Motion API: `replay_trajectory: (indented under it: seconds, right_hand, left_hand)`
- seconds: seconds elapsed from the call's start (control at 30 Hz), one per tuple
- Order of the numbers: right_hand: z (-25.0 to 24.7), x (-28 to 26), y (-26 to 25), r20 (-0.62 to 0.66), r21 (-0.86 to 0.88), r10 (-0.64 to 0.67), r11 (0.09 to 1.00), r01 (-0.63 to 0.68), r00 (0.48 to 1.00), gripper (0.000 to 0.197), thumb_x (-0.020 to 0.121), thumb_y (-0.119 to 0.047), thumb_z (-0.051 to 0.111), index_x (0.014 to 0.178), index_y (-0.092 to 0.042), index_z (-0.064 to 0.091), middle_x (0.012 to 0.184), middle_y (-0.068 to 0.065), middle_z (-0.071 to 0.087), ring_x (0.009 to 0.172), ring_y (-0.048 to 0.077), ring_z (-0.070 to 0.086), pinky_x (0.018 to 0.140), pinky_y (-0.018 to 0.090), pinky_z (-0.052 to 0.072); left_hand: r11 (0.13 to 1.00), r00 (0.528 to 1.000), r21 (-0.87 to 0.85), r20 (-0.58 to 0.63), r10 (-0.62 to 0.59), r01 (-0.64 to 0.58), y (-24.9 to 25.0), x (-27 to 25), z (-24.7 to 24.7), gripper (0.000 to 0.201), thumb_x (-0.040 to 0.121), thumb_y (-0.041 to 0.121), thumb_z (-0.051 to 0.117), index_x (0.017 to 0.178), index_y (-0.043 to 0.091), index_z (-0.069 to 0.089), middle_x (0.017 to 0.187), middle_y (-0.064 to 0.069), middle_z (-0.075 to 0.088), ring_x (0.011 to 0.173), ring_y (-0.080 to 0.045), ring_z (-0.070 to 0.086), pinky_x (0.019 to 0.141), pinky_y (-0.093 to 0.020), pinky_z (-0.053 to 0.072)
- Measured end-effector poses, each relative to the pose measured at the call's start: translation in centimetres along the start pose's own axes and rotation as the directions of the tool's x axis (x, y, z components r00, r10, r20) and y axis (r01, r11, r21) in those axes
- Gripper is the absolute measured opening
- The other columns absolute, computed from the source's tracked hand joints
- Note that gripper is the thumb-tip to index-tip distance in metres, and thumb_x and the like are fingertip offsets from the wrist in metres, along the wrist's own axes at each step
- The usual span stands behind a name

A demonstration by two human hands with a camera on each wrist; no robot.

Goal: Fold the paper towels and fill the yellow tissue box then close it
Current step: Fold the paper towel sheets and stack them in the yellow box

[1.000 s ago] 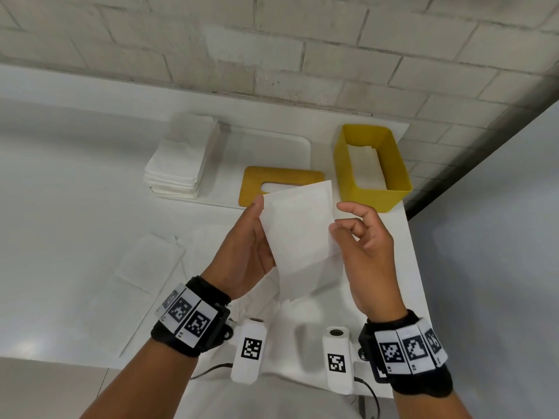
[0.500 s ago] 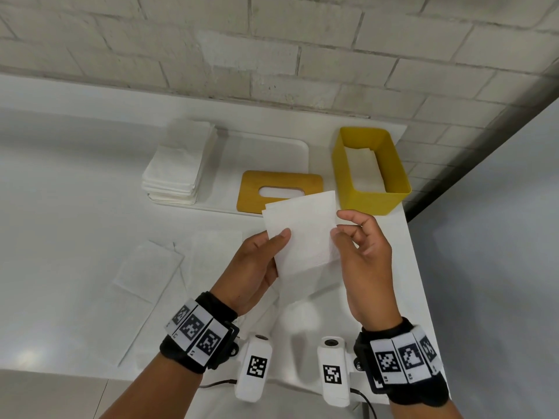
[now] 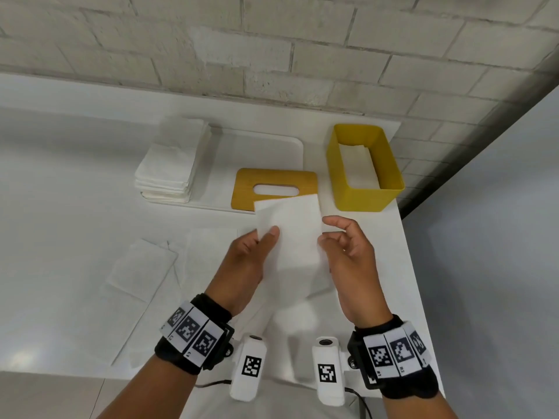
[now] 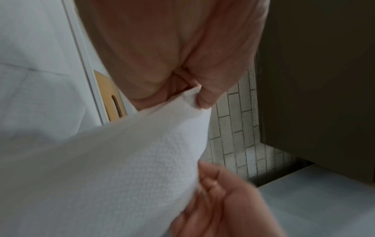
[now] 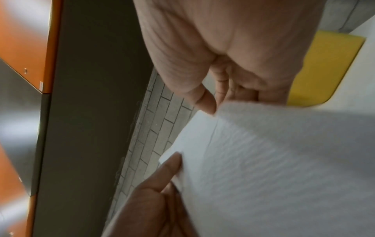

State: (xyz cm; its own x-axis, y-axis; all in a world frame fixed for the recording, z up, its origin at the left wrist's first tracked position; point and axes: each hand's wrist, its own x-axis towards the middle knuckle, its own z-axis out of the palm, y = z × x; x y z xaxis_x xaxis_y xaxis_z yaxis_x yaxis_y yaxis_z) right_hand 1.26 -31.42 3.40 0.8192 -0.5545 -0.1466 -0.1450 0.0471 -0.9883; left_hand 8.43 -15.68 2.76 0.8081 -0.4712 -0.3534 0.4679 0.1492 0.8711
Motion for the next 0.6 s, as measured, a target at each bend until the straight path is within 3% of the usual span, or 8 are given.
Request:
replay_trajectory:
  seconds: [0.03, 0.13, 0.2, 0.27, 0.33, 0.43, 0.5, 0.6]
  right_hand:
    - [-0.5, 0.0, 0.5, 0.059, -0.044, 0.038, 0.998, -0.036, 0.998, 0.030, 0.095, -0.009, 0.062, 0.115, -0.032, 0.064, 0.082, -0.004, 0.067, 0.072, 0.011, 0.060, 0.073, 0.028, 0.050]
    - [-2.9, -0.1, 2.6, 0.244, -0.291, 0.167, 0.952, -0.092, 0.955, 0.030, 0.094, -0.012, 0.063, 0.114, -0.034, 0.065, 0.085, -0.005, 0.073, 0.079, 0.012, 0.069, 0.086, 0.036, 0.056]
    - [-4.7, 0.1, 3.9, 0.186, -0.502, 0.167, 0.864, -0.052, 0.968, 0.024, 0.096, -0.013, 0.061, 0.109, -0.031, 0.068, 0.086, -0.005, 0.072, 0.084, 0.011, 0.071, 0.082, 0.022, 0.055]
    - [-6.4, 0.7, 5.2, 0.038, -0.676, 0.119, 0.735, -0.063, 0.992, 0.020, 0.096, -0.018, 0.061, 0.113, -0.028, 0.065, 0.095, -0.007, 0.069, 0.091, 0.013, 0.068, 0.073, 0.010, 0.045]
    - [-7.3, 1.3, 6.3, -0.047, -0.759, 0.107, 0.642, -0.105, 0.993, 0.032, 0.094, -0.024, 0.065, 0.125, -0.024, 0.058, 0.113, 0.001, 0.062, 0.105, 0.021, 0.063, 0.082, 0.020, 0.044]
    - [-6.6, 1.7, 7.3, -0.075, -0.823, 0.144, 0.550, -0.143, 0.987, 0.055, 0.090, -0.035, 0.071, 0.139, -0.022, 0.049, 0.132, 0.010, 0.051, 0.125, 0.031, 0.047, 0.100, 0.039, 0.044]
    - [-5.9, 1.7, 7.4, -0.098, -0.856, 0.162, 0.489, -0.166, 0.982, 0.067, 0.086, -0.040, 0.074, 0.144, -0.021, 0.044, 0.141, 0.011, 0.042, 0.131, 0.033, 0.038, 0.103, 0.043, 0.042]
    - [-5.5, 2.1, 7.0, -0.141, -0.883, 0.170, 0.423, -0.201, 0.975, 0.074, 0.084, -0.044, 0.076, 0.145, -0.022, 0.041, 0.146, 0.011, 0.038, 0.133, 0.035, 0.035, 0.103, 0.045, 0.041]
  left_hand:
    - [1.000, 0.999, -0.022, -0.040, 0.013, -0.014, 0.2, 0.2, -0.3, 0.027, 0.100, 0.033, 0.059, 0.112, 0.017, 0.077, 0.118, -0.011, 0.076, 0.117, -0.036, 0.068, 0.105, -0.054, 0.049]
    - [0.991, 0.989, -0.116, -0.134, 0.057, -0.073, 1.4, 0.6, -1.7, 0.028, 0.105, 0.024, 0.051, 0.121, 0.010, 0.068, 0.115, -0.009, 0.077, 0.104, -0.023, 0.072, 0.088, -0.035, 0.060]
    - [0.981, 0.979, -0.159, -0.187, 0.077, -0.108, 2.1, 0.8, -3.0, 0.026, 0.106, 0.022, 0.049, 0.119, 0.011, 0.068, 0.109, -0.005, 0.078, 0.095, -0.016, 0.074, 0.078, -0.028, 0.061]
    - [0.981, 0.965, -0.148, -0.247, 0.089, -0.129, 2.5, 0.8, -4.4, 0.025, 0.106, 0.023, 0.049, 0.119, 0.014, 0.068, 0.107, -0.002, 0.079, 0.093, -0.014, 0.075, 0.072, -0.026, 0.061]
    - [0.988, 0.955, -0.105, -0.284, 0.084, -0.118, 2.5, 0.7, -5.2, 0.024, 0.106, 0.026, 0.050, 0.119, 0.017, 0.068, 0.109, -0.001, 0.078, 0.096, -0.014, 0.074, 0.072, -0.029, 0.060]
    - [0.996, 0.952, -0.048, -0.298, 0.063, -0.081, 1.9, 0.4, -5.6, 0.023, 0.106, 0.026, 0.050, 0.114, 0.020, 0.070, 0.113, -0.001, 0.077, 0.103, -0.018, 0.072, 0.084, -0.037, 0.057]
    - [0.998, 0.958, -0.024, -0.281, 0.049, -0.058, 1.3, 0.3, -5.5, 0.025, 0.107, 0.026, 0.049, 0.119, 0.018, 0.069, 0.117, -0.003, 0.076, 0.107, -0.020, 0.071, 0.087, -0.039, 0.057]
    - [0.999, 0.967, 0.026, -0.253, 0.040, -0.034, 0.6, 0.0, -5.1, 0.029, 0.107, 0.026, 0.048, 0.124, 0.014, 0.068, 0.113, -0.003, 0.077, 0.103, -0.018, 0.073, 0.077, -0.031, 0.057]
